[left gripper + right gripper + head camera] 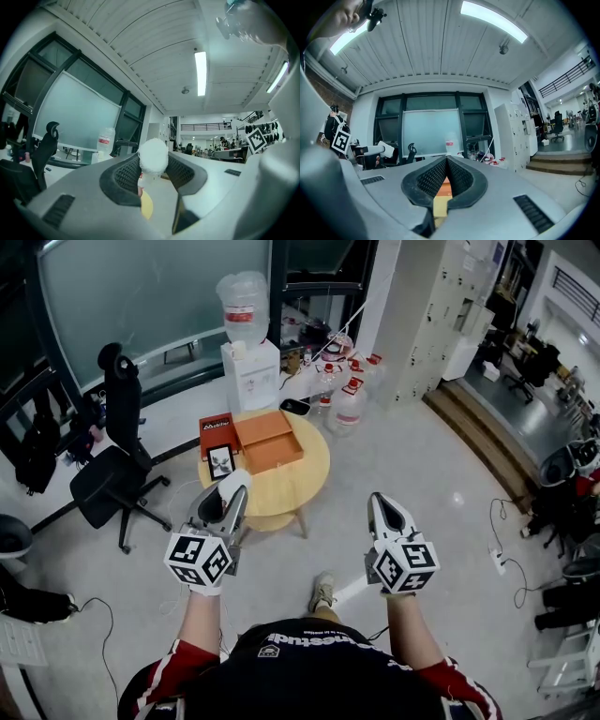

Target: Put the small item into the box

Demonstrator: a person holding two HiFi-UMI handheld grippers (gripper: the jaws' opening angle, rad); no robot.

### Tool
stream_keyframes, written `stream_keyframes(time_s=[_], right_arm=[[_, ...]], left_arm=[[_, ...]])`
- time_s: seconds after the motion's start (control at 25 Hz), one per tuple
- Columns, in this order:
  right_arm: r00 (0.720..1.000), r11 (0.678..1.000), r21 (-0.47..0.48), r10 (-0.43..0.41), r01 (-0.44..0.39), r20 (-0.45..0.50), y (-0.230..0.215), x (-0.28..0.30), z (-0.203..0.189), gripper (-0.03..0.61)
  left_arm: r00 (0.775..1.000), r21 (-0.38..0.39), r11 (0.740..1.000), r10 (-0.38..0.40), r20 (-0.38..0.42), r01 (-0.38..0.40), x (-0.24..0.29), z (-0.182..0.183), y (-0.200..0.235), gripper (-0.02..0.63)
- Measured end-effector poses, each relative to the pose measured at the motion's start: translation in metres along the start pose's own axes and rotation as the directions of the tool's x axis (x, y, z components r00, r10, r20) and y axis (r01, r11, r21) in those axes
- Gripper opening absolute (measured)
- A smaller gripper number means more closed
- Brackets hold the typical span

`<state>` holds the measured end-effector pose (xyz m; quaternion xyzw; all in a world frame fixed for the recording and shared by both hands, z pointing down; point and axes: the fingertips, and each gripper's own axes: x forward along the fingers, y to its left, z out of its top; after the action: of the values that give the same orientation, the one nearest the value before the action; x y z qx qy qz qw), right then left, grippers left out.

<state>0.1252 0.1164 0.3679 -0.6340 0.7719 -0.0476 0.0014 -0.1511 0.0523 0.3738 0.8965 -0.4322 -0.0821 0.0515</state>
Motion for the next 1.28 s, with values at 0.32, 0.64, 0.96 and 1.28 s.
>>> stream_keyframes(time_s=[0.32,0.64,0.96,1.28], right_arm=[[1.0,1.0,0.0,0.003,-0.003,0.003,0.002,0.0,-0.001,0.028],[1.0,1.0,-0.001,0.011,-0.011,0.007,-0.005,0.007,-0.001,0.028],[0.999,0.999,0.011,0.047,-0.047,0.009,-0.016,0.029,0.003,0.028],[0.995,0.995,0.001,0.101,-0.101,0.011,-0.035,0.065,0.013,0.028]], left_arm=[[1.0,-0.013,1.0,0.001,-0.006,-0.002,-0.002,-0.004,0.003,0.173],[1.0,-0.016,1.0,0.009,-0.005,-0.009,0.004,-0.007,0.004,0.173],[1.0,-0.061,0.998,0.025,-0.004,-0.025,0.026,-0.009,0.015,0.173],[1.0,-0.072,0.997,0.015,0.001,-0.015,0.066,-0.003,0.015,0.173]])
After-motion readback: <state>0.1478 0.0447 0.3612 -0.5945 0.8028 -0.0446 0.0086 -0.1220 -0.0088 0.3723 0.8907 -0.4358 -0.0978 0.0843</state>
